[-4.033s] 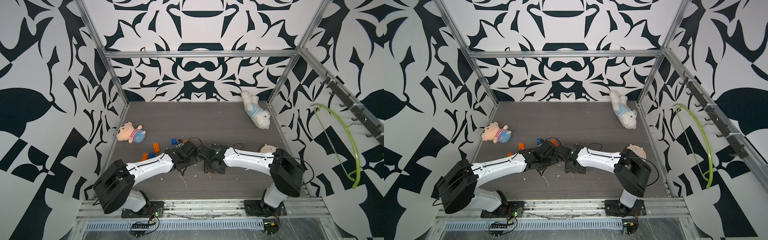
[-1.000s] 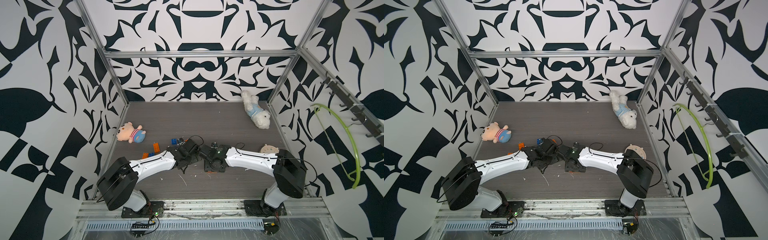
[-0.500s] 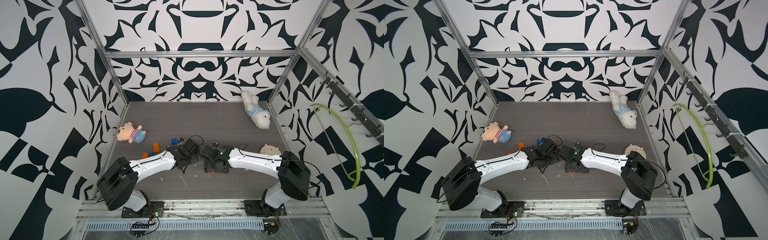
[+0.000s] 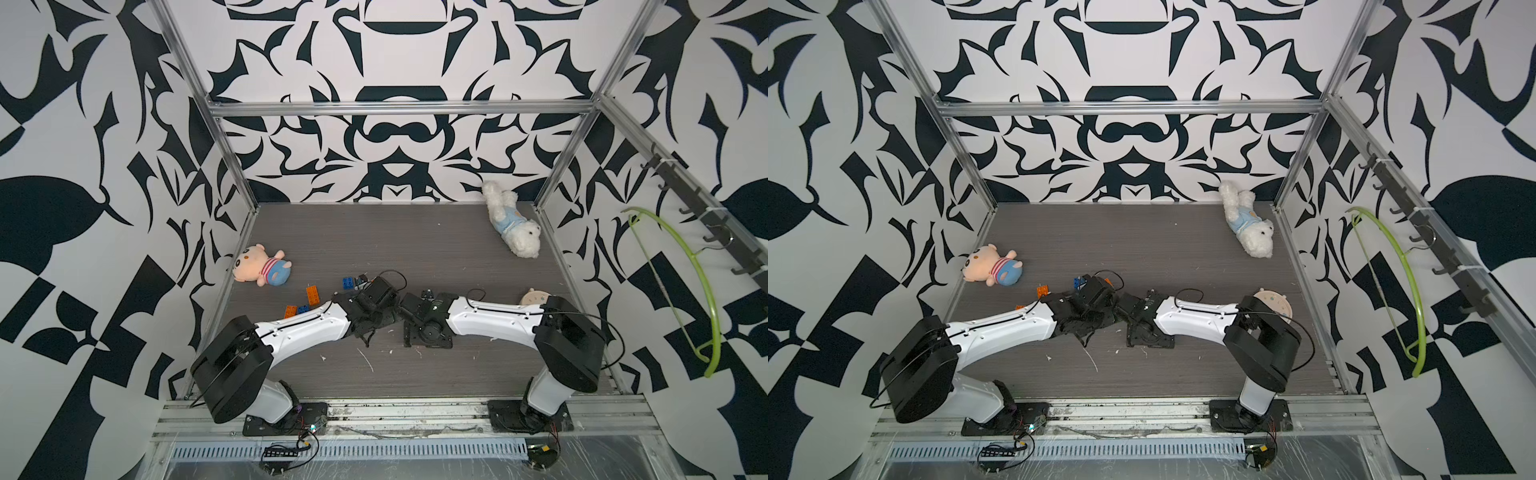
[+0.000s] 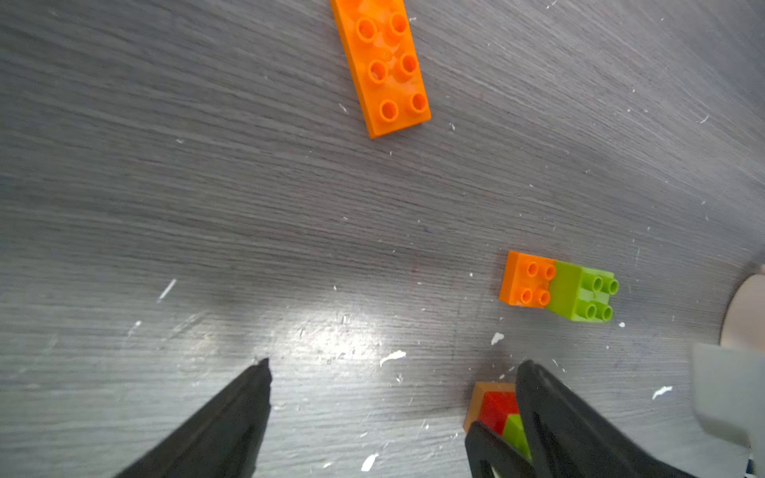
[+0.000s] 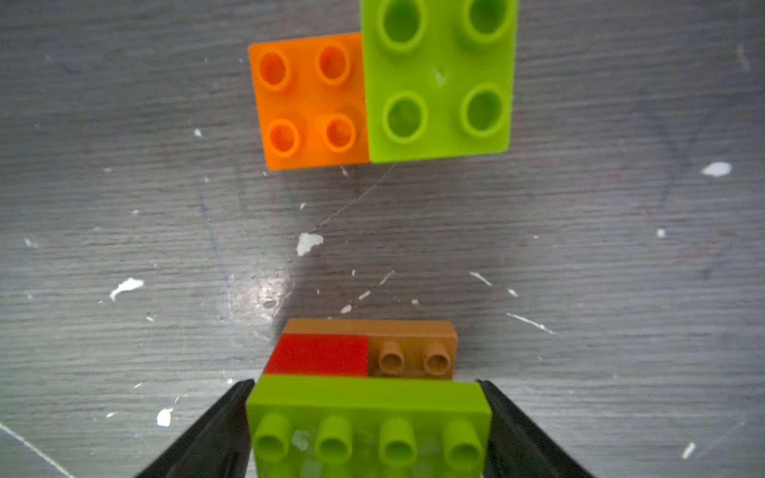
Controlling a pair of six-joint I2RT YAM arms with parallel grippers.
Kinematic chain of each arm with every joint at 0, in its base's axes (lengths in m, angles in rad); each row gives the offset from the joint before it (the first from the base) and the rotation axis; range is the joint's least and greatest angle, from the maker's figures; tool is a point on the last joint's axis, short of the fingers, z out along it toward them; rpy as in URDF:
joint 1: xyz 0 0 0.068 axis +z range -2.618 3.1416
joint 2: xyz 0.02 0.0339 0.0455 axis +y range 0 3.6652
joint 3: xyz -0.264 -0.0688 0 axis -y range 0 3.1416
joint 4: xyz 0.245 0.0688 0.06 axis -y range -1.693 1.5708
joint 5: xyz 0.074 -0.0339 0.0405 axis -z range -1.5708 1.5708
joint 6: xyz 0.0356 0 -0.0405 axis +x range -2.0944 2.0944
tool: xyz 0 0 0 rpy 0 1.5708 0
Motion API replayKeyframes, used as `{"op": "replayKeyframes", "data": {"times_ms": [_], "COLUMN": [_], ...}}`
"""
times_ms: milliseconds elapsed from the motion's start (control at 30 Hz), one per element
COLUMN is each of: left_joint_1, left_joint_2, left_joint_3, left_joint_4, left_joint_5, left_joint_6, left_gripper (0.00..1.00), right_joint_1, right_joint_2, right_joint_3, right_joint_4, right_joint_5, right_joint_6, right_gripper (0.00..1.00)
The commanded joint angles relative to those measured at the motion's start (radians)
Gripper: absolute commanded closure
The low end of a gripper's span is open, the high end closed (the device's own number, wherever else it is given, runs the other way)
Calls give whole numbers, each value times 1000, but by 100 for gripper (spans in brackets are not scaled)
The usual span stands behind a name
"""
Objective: Assemble the number 5 with lego
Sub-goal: Assemble the lego brick with the lego brick, then pick up the lego brick from the center of the board.
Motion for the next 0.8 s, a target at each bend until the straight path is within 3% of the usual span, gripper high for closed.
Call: {"op": "replayKeyframes", "data": {"times_ms": [0, 633, 767], "left_joint_1": [4, 4, 4], "left_joint_2": [-18, -4, 2], "left_joint_3": [-4, 4, 8], "left_joint_4": [-19, -19, -21], "left_joint_5": [-11, -8, -6], "left_joint_6": [4, 3, 5], "left_gripper": [1, 1, 1], "right_joint_1": [-4, -18, -18], "right_joint_2": [-2, 41, 34], "right_joint_3": [-10, -33, -32], "right_joint_4": [11, 51, 52], "right_joint_5": [4, -8, -7], "right_joint_6": [-3, -20, -27], "right_gripper": [16, 22, 27]}}
